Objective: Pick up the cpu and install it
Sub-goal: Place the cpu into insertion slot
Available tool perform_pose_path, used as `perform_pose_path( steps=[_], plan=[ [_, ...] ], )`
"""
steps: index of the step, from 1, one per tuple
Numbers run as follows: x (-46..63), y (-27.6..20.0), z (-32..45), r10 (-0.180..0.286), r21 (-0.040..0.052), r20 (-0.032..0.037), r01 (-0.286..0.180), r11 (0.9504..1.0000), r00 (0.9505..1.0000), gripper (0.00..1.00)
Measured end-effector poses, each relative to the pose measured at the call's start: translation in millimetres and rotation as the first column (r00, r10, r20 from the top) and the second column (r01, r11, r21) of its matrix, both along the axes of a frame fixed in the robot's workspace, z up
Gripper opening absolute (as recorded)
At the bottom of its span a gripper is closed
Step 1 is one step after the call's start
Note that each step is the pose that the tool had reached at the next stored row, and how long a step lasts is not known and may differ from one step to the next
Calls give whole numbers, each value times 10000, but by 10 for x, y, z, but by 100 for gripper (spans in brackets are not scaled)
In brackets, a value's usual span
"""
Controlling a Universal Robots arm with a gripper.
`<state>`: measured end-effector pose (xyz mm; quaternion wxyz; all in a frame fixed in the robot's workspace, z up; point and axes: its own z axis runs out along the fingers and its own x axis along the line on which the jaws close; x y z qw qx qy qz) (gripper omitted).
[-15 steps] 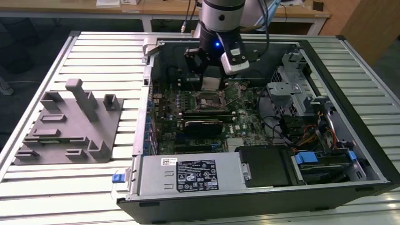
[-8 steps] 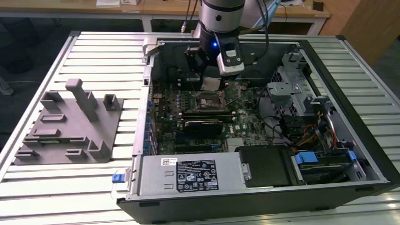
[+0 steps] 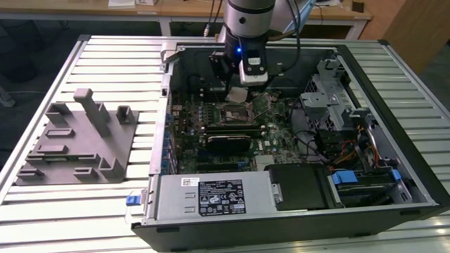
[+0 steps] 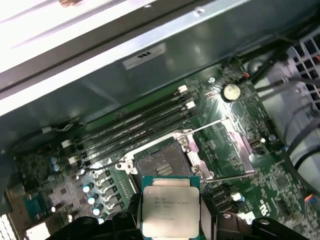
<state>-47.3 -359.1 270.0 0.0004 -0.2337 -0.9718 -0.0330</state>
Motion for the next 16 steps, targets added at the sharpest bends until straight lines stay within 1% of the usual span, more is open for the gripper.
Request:
perform_pose_path(
  steps=[2, 4, 6, 8, 10, 12, 14, 16],
  plan=[
    [0, 0, -4, -346, 1, 1, 346, 9994, 9994, 55],
    [0, 0, -8, -699, 0, 1, 699, 9976, 9976, 55],
    [0, 0, -13, -1057, 0, 1, 1057, 9944, 9944, 55],
    [0, 0, -18, -1411, 0, 1, 1411, 9900, 9900, 55],
    [0, 0, -23, -1770, 0, 1, 1770, 9842, 9842, 55],
    [0, 0, -29, -2123, 0, 1, 2123, 9772, 9772, 55],
    [0, 0, -36, -2473, 0, 1, 2473, 9689, 9689, 55],
    [0, 0, -44, -2830, 0, 1, 2830, 9591, 9591, 55]
  ],
)
